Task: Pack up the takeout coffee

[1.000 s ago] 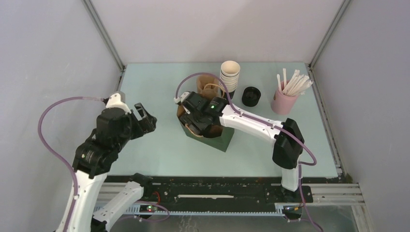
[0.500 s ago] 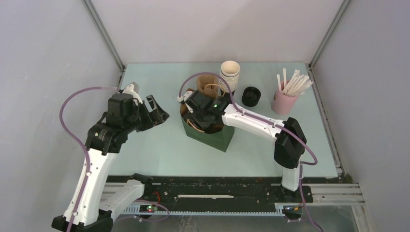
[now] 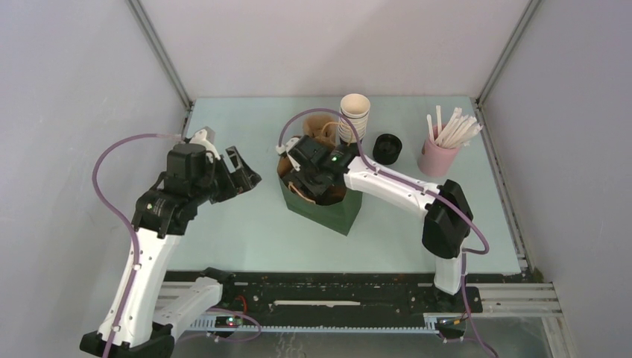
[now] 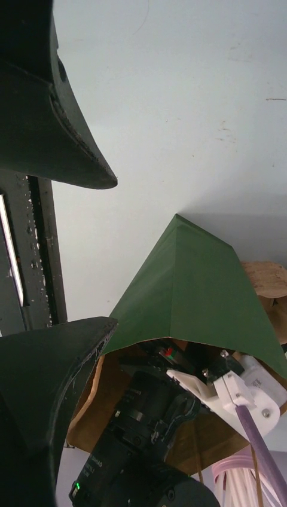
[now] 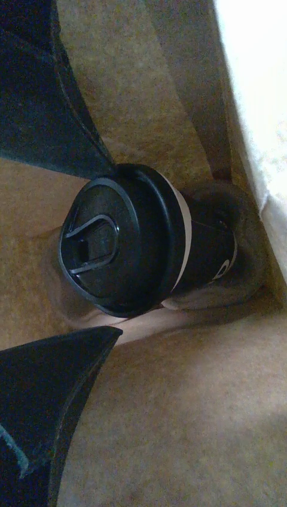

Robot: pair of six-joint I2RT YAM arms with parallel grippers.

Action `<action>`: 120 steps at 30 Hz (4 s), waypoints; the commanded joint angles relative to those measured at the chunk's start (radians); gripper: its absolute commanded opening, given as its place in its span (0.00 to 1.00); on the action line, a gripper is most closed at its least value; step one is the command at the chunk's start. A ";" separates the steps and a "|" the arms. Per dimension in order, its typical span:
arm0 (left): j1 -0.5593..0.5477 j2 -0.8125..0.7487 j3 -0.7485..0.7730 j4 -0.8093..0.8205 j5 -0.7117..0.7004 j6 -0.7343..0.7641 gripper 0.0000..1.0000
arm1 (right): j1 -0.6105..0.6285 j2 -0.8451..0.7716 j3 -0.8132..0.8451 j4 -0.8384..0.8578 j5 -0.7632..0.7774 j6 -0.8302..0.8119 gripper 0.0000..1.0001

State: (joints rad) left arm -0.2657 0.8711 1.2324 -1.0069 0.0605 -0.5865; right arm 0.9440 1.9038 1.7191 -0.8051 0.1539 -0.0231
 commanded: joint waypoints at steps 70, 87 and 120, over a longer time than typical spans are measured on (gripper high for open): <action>-0.090 0.333 0.198 -0.025 0.164 -0.324 0.65 | -0.235 -0.604 0.037 -0.054 -0.359 0.075 0.98; -0.102 0.470 0.256 -0.058 0.157 -0.129 0.37 | -0.227 -0.568 -0.188 0.056 -0.282 -0.004 0.60; -0.087 0.541 0.377 -0.118 0.155 -0.019 0.28 | -0.085 -0.575 -0.161 -0.016 -0.383 0.047 0.43</action>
State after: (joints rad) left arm -0.3576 1.4532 1.6112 -1.1320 0.2119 -0.6048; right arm 0.8597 1.3781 1.4857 -0.8021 -0.2440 -0.0067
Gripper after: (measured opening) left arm 0.292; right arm 0.379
